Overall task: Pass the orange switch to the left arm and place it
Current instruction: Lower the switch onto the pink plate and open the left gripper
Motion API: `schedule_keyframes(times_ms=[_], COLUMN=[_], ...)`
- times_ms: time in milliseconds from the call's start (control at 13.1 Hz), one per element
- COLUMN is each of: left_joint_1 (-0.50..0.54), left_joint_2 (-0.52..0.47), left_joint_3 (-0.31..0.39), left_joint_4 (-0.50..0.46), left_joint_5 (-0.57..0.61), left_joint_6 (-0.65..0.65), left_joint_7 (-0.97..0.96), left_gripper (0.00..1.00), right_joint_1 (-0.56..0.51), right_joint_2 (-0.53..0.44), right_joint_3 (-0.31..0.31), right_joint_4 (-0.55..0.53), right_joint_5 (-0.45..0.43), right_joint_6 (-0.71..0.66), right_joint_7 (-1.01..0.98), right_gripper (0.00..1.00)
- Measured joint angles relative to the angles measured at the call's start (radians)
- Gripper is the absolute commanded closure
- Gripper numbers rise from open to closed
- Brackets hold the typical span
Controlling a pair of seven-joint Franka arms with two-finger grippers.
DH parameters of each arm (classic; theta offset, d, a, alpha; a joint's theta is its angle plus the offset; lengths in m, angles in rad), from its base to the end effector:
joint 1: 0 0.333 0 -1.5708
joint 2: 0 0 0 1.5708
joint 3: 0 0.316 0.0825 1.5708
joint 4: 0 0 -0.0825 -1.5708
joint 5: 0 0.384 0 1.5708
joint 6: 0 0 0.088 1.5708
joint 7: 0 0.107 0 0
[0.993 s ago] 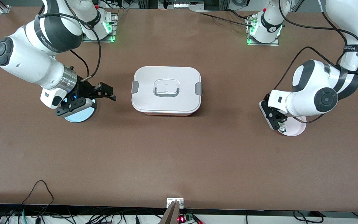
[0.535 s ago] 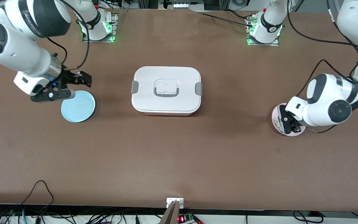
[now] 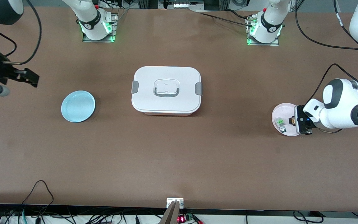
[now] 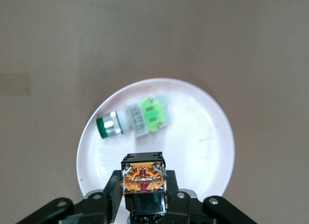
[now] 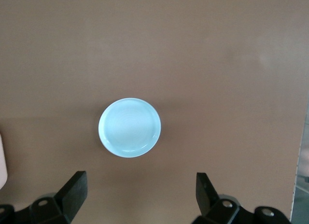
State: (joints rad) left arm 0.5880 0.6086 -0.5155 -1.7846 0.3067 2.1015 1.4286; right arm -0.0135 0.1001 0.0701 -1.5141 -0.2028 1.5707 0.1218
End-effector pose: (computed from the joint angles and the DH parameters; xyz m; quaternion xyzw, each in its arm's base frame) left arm 0.6276 0.0823 0.2335 0.7311 -0.6749 -0.0556 0.0832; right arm 0.5846 0.0095 0.5964 0.9945 -0.0304 -0.0127 0.0992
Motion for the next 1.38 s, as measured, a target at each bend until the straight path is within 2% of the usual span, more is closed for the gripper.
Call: schedule_keyframes(times_ms=[153, 229, 382, 458, 535, 1069, 1222, 1375], left_joint_1=[0.01, 0.01, 0.01, 0.011, 0.011, 0.057, 0.058, 0.058], left_joint_2=[0.031, 0.043, 0.052, 0.057, 0.06, 0.067, 0.038, -0.012], left_joint_3=[0.0, 0.0, 0.0, 0.0, 0.0, -0.009, -0.035, -0.079], left_joint_4=[0.0, -0.001, -0.009, -0.014, -0.022, -0.03, -0.002, 0.051], left_joint_5=[0.048, 0.051, 0.051, 0.051, 0.051, 0.051, 0.051, 0.051], left_joint_6=[0.038, 0.044, 0.063, 0.068, 0.071, 0.043, -0.029, -0.183], left_joint_7=[0.003, 0.006, 0.008, 0.009, 0.009, 0.013, 0.005, -0.043], left_gripper=[0.94, 0.92, 0.85, 0.71, 0.01, 0.0, 0.0, 0.0], right_joint_1=[-0.029, -0.032, -0.035, -0.038, -0.039, -0.034, -0.033, -0.033], right_joint_2=[0.003, 0.005, 0.008, 0.009, 0.007, -0.155, -0.166, -0.165], right_joint_3=[-0.024, -0.069, -0.127, -0.147, -0.154, -0.133, -0.126, -0.123], right_joint_4=[-0.001, -0.001, -0.008, -0.013, -0.016, -0.168, -0.171, -0.172], right_joint_5=[0.021, 0.077, 0.146, 0.162, 0.166, 0.166, 0.166, 0.167], right_joint_6=[0.022, 0.046, 0.061, 0.06, 0.058, 0.053, 0.053, 0.053], right_joint_7=[0.0, -0.023, -0.102, -0.133, -0.144, -0.116, -0.127, -0.128], right_gripper=[0.0, 0.0, 0.0, 0.0, 0.0, 0.0, 0.0, 0.0])
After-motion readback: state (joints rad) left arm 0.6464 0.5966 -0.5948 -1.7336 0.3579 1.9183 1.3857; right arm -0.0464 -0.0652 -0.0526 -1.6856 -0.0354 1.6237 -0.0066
